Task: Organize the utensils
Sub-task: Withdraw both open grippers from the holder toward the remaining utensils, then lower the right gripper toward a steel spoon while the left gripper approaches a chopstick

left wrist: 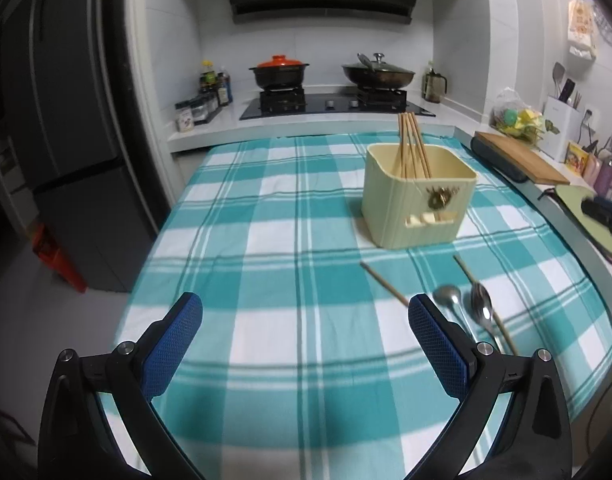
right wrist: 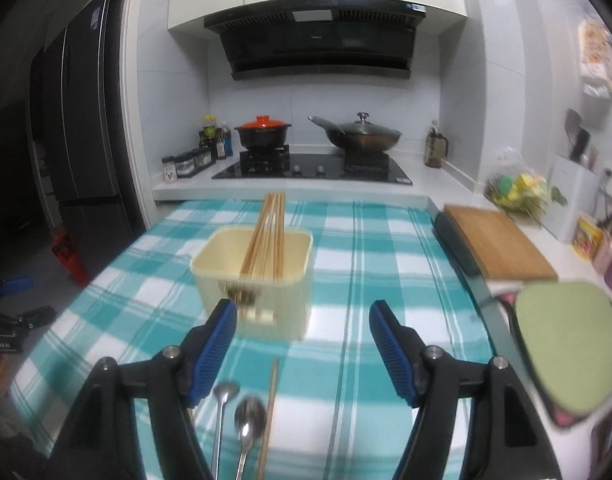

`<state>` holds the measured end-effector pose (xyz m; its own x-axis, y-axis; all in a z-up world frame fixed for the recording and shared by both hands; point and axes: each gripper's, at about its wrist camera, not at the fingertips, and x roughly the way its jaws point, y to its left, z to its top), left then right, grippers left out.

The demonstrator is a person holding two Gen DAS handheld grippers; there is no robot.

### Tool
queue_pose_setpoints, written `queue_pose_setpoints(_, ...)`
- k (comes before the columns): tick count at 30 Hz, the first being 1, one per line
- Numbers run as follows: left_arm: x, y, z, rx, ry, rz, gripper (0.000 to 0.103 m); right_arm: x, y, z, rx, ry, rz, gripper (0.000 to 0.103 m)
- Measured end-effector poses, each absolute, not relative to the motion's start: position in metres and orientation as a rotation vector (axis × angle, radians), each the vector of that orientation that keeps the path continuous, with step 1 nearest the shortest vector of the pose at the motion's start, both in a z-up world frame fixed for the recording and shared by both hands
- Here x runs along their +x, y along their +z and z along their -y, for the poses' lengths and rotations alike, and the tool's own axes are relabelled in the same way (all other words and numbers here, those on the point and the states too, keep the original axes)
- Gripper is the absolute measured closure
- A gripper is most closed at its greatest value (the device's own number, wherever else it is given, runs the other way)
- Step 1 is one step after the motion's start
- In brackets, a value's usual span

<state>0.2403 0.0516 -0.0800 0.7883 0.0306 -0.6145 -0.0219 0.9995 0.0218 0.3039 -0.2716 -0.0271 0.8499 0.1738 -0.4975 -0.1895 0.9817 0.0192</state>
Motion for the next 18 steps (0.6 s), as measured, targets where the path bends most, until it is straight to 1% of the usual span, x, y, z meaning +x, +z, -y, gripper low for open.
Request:
queue_pose_setpoints(3,0.207,-0.097,-0.050,-0.077,0.040,-0.617,0.000,0.252,-0.062,0.277,-0.028,0.126,-0.512,0.033)
queue_pose_setpoints(5,0.196,-0.110,-0.047,-0.141,0.029,-0.628,0.000,0.225,-0.084,0.280,-0.013,0.093,-0.522,0.033)
queue_pose_setpoints(9,0.191,-0.128,-0.027,-0.096,-0.003,-0.674,0.001,0.192,-0.118,0.284,-0.006,0.084,-0.598,0.033)
queue_pose_setpoints(13,0.191,-0.136,-0.010,-0.062,-0.037,-0.735,0.001,0.177,-0.128,0.286,-0.010,0.070,-0.585,0.033)
queue_pose_setpoints(18,0.196,-0.151,-0.010,-0.112,-0.080,-0.802,0.001,0.181,-0.134,0.287,0.003,0.071,-0.600,0.033)
